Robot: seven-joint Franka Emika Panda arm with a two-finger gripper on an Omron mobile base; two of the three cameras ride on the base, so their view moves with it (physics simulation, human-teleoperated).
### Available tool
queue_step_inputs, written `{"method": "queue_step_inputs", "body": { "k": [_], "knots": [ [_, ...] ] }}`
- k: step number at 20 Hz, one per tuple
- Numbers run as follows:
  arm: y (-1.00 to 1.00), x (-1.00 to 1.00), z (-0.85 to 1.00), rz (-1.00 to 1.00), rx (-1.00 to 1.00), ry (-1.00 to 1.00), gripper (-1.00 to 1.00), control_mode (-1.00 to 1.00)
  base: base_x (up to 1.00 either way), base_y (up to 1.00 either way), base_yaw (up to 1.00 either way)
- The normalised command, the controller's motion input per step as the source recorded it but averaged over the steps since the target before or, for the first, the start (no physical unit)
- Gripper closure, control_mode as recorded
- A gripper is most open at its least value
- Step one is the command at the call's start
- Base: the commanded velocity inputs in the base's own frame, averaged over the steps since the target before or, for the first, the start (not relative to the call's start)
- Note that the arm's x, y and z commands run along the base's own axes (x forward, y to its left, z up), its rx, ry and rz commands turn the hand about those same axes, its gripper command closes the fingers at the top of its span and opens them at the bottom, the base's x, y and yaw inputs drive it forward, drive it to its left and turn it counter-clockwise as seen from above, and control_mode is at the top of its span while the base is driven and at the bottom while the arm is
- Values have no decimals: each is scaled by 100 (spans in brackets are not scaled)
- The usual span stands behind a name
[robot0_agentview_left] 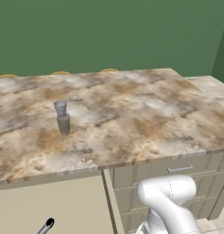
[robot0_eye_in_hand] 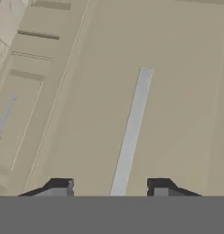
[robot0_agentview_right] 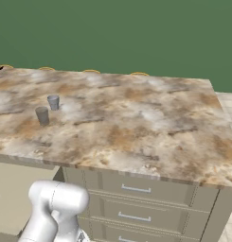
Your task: Take the tongs from the drawer on the left and place them on the dining counter next to the tray containing the kebab skewer.
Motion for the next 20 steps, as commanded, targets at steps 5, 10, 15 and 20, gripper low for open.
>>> {"method": "queue_step_inputs", "body": {
  "k": [5, 10, 15, 20],
  "knots": [
    [-5, -100, 45, -7, 0, 3, -100, -100, 0, 0, 0],
    [-6, -93, 65, -12, 0, 11, -100, -100, 0, 0, 0],
    [-2, -91, 73, -17, 0, 15, -100, -100, 0, 0, 0],
    [-34, -17, 59, -16, 2, 10, -100, -100, 0, 0, 0]
  ]
}}
